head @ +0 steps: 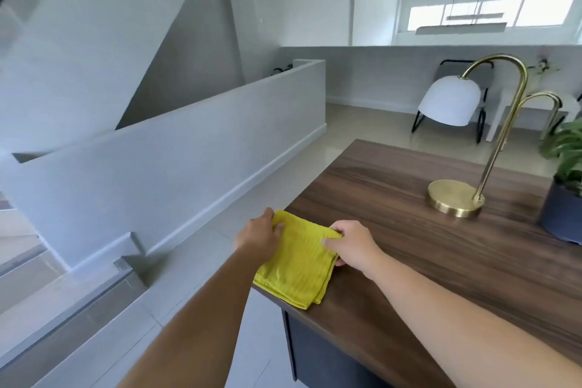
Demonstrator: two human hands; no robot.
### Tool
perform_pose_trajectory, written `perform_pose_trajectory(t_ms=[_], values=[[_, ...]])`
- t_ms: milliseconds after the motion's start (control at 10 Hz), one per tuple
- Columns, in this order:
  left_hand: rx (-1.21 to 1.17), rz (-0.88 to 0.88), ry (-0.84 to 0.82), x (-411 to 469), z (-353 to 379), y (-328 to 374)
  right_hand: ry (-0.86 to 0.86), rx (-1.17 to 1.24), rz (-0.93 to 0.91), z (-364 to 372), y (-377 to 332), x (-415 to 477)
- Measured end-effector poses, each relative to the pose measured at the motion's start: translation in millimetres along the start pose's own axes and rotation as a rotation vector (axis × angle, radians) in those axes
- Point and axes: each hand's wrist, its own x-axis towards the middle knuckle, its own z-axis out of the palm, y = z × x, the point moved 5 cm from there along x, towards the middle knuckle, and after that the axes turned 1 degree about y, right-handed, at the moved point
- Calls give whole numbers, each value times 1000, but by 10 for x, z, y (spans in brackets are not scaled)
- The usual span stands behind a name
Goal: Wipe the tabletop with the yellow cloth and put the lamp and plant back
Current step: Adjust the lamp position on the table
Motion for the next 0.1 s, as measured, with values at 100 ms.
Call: perform_pose_trajectory(t_ms=[100], values=[[110,35,44,150,73,24,87,-292,-105,10,-9,158]])
